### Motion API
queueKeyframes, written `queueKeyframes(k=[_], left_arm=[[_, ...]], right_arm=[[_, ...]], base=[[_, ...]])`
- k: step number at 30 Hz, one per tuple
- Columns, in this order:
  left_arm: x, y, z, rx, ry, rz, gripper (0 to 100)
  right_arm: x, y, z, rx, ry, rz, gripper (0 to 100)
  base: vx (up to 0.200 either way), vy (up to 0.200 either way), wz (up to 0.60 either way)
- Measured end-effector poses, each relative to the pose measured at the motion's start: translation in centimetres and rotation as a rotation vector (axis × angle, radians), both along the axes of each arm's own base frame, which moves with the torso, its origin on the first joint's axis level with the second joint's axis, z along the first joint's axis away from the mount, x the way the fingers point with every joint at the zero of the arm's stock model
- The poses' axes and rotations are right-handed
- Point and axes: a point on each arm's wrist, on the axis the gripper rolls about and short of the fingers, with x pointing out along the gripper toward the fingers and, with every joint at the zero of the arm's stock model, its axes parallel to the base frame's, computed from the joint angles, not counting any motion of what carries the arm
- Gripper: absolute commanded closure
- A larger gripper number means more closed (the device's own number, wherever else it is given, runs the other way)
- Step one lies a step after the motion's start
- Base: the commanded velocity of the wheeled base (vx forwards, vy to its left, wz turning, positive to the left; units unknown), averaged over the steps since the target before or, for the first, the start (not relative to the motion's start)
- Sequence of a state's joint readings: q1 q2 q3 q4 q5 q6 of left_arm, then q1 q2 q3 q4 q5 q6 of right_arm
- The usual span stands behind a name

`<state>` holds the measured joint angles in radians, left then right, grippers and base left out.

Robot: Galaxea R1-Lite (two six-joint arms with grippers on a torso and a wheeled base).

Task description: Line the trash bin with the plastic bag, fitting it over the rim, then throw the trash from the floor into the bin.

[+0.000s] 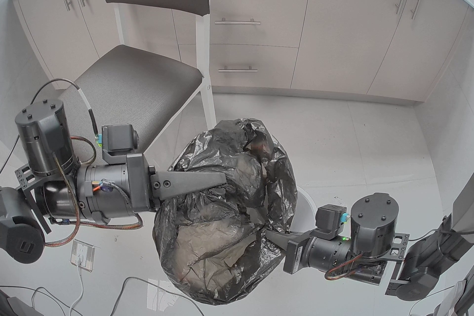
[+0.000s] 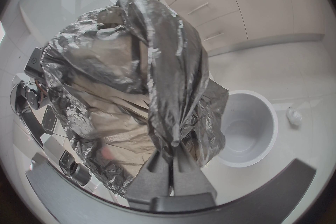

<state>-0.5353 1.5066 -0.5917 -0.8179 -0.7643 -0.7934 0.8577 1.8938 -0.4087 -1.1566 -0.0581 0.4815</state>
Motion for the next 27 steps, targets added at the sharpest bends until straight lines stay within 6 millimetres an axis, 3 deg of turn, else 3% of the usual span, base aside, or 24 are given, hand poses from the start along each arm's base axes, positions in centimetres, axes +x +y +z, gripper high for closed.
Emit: queueKeyframes(k=[12,19,27], left_arm=[[1.3,-1.6,-2.1,0.018,0.034,-0.022,100],[3.1,-3.0,-5.2,0.046,0.085,-0.029,100],[5.0,-4.1,-8.7,0.059,0.107,-0.02,100]], right_arm=[[-1.3,-1.7,2.2,-0.205,0.119,-0.038,100],[-1.5,-1.8,5.2,-0.129,0.097,-0.055,100],[-0.5,-1.2,5.2,-0.048,0.041,-0.07,100]], base=[[0.0,0.0,0.0],[0.0,0.0,0.0],[0.0,0.0,0.0]])
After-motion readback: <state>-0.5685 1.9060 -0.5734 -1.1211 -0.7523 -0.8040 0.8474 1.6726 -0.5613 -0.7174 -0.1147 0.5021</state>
